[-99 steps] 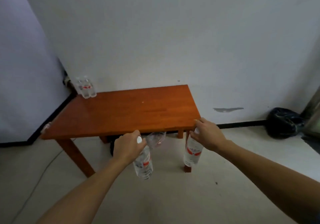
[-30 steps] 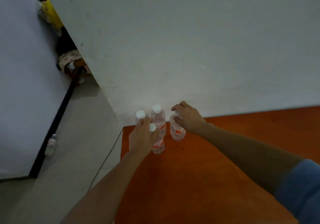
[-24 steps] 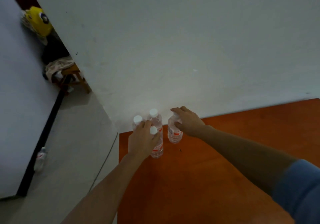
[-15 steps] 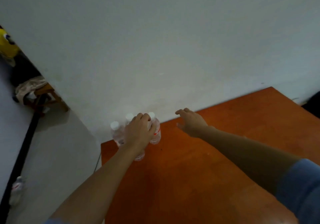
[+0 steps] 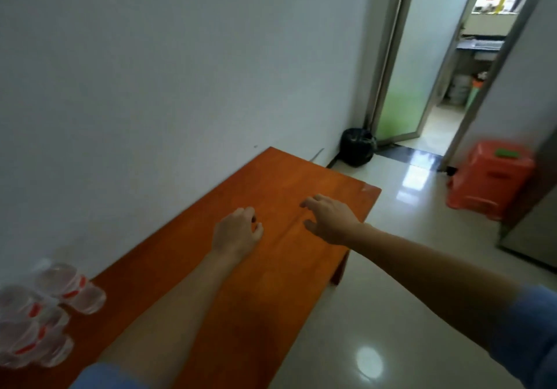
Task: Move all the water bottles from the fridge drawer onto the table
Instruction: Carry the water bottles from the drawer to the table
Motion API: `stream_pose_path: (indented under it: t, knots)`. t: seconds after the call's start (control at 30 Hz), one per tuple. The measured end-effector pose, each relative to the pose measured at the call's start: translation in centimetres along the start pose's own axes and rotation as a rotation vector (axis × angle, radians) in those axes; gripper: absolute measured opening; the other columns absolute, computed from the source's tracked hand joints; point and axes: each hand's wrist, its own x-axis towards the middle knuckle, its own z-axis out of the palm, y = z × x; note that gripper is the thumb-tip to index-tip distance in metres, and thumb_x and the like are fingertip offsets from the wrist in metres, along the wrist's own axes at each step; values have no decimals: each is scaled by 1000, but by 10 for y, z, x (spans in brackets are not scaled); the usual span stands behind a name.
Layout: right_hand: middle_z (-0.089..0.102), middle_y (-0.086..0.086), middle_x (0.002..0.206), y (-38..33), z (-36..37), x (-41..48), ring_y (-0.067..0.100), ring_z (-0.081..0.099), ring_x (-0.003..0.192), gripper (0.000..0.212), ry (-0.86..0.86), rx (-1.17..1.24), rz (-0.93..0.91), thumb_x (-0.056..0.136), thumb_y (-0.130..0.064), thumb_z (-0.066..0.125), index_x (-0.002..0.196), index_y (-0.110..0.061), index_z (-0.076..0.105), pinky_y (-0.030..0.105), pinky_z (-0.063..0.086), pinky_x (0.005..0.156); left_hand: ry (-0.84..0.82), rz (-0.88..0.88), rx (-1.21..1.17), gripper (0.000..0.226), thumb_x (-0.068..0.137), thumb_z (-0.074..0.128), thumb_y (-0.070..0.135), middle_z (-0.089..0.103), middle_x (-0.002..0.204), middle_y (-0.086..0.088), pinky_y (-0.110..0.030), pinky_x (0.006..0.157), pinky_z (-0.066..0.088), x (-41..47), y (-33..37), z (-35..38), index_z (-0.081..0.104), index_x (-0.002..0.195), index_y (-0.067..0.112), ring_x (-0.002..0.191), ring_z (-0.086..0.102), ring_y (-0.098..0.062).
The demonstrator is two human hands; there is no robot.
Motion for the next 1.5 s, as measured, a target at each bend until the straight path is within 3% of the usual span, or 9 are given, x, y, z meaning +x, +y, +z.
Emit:
stream_pose_path:
  t: [0.1,0.2,0.3,0.4,0.6,0.73,0.97,1.17,1.5]
  knots:
    - [56,2,124,74,-22,-51,20,58,104,43,49,12,147,92,-36,57,132,-23,50,32,52,83,-51,121,-27,22,93,51,39,61,94,1,-31,66,48,12,87,22,58,97,19,81,59,-19]
    - [57,1,125,139,-44,-96,19,60,102,42,104,29,279,93,-36,57,131,-22,51,30,50,85,-92,248,-76,16,93,52,37,59,88,4,-25,60,40,26,168,39,56,91,22,74,56,-12]
    - [56,0,128,202,-61,-131,20,60,106,43,161,31,400,93,-35,56,134,-23,49,29,46,83,-121,355,-123,14,93,54,35,57,82,5,-21,58,44,47,239,55,55,86,22,66,54,-8]
    - [56,0,129,269,-64,-155,23,60,107,44,165,39,517,92,-37,56,133,-24,50,32,46,84,-155,457,-150,15,92,56,35,57,81,5,-18,54,39,76,302,79,54,85,21,65,52,-8]
    - [58,-2,130,400,-78,-181,21,59,110,44,213,30,743,90,-38,57,132,-26,51,33,46,86,-185,642,-130,25,94,51,40,63,99,1,-24,64,38,154,427,135,60,105,18,77,53,-11]
    - [57,0,127,478,-103,-197,21,58,112,44,209,13,912,89,-39,56,131,-25,51,34,47,89,-210,799,-102,25,92,50,39,65,101,0,-29,68,39,206,521,158,59,102,19,84,58,-19]
    - [58,2,120,592,-132,-254,22,59,103,43,307,56,1168,89,-36,59,128,-21,53,35,49,86,-288,1031,-202,17,89,53,39,64,91,4,-30,70,51,259,683,204,56,90,23,75,58,-15]
    - [57,-1,123,705,-140,-307,21,59,104,42,324,59,1276,90,-39,57,129,-24,51,33,46,85,-304,1182,-226,20,88,51,38,63,91,2,-37,70,54,274,818,254,57,85,19,79,61,-20]
    - [58,0,116,927,-210,-371,19,58,100,43,387,64,1276,91,-38,58,130,-22,51,36,51,83,-317,1146,-203,19,87,50,35,63,93,-1,-37,67,51,320,1029,300,55,86,17,83,62,-25]
